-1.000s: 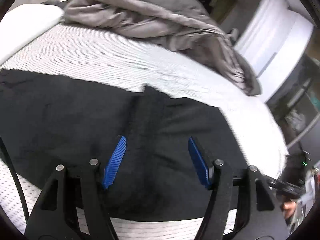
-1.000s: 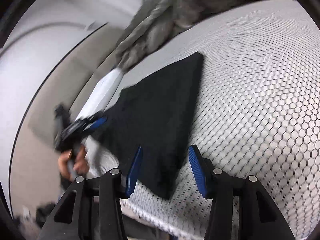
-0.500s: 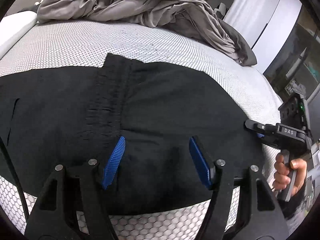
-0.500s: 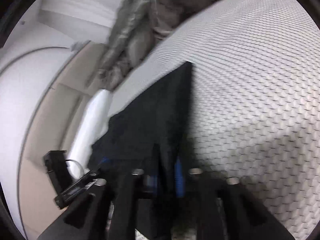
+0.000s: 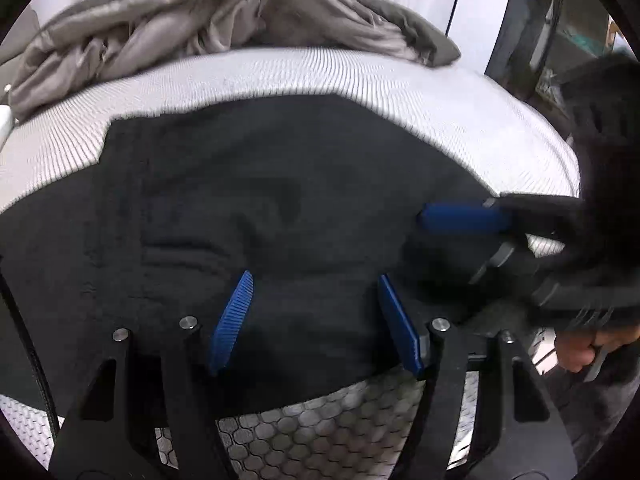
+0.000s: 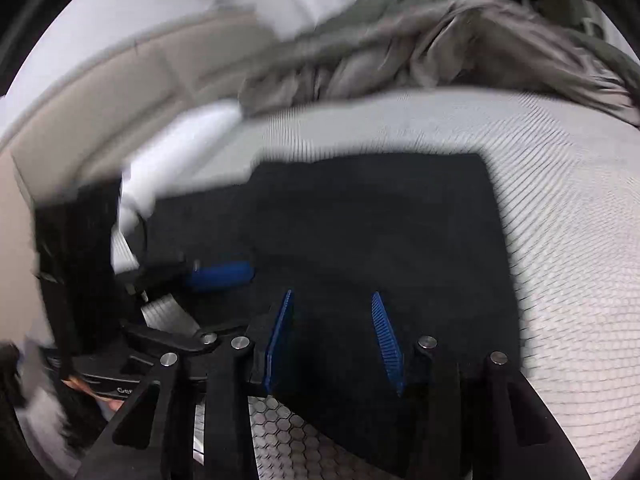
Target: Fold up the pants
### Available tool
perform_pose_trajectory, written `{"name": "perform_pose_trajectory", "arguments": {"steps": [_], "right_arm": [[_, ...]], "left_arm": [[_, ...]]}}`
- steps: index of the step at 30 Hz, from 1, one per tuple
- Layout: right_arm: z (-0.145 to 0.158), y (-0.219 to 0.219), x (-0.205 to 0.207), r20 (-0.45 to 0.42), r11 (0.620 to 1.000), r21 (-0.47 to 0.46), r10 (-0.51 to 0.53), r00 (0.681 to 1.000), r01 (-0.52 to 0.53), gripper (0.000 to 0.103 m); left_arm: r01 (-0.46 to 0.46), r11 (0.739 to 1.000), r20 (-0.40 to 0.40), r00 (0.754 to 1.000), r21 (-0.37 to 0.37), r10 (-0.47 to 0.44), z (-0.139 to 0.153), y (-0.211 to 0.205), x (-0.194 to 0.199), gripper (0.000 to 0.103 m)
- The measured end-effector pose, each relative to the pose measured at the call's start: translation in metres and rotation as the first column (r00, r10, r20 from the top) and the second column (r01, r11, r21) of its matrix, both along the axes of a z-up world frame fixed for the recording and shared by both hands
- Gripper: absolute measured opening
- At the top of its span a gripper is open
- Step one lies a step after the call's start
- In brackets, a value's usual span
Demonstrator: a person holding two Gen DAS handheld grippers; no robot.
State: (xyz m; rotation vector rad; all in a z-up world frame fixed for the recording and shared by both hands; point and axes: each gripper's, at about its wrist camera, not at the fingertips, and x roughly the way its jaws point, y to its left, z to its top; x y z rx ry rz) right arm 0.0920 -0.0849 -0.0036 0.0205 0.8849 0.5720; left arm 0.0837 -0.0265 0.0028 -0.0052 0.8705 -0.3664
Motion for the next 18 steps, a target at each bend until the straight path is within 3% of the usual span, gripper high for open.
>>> {"name": "perform_pose_trajectory", "arguments": {"steps": [2, 5, 8, 10, 12, 15, 18], "right_arm": [[-0.026, 0.013, -0.004, 0.031, 0.989, -0.141, 0.053, 0.998, -0.049, 0.04], [-0.022, -0.005, -0.018, 0.119, 0.976, -0.216, 0.056, 0.991, -0.029, 0.04], [-0.024, -0.049, -0.013, 0.092, 0.976, -0.202, -0.069, 0.993, 0.087, 0.04], [-0.016, -0.065, -0.014, 0.066, 0.986, -0.135, -0.093, 0.994, 0.101, 0.04], [0.001, -0.072, -0.024, 0.142, 0.979, -0.144, -0.122, 0.982, 0.142, 0.04], [0.025, -0.052, -0.03, 0.164, 0.991, -0.048, -0.112, 0.98, 0.121, 0.04], [0.019, -0.017, -0.014, 0.145, 0.995, -0.056, -0.07, 0.987, 0.079, 0.04]], "left_arm": [[0.049, 0.999, -0.015, 0.999, -0.021, -0.05, -0.005, 0.011, -0.005, 0.055], [0.031, 0.999, -0.011, 0.999, -0.027, -0.031, -0.002, 0.03, -0.015, 0.055], [0.022, 0.999, -0.014, 1.0, -0.041, -0.022, -0.001, 0.049, -0.019, 0.055], [-0.001, 0.999, -0.013, 1.0, -0.035, 0.001, 0.003, 0.052, -0.019, 0.055], [-0.031, 0.999, 0.031, 0.999, -0.03, 0.032, 0.019, 0.055, -0.024, 0.055], [-0.067, 0.995, 0.103, 0.992, -0.079, 0.075, 0.037, 0.051, -0.021, 0.056], [-0.096, 0.994, 0.064, 0.993, -0.048, 0.099, 0.032, 0.033, 0.003, 0.056]]}}
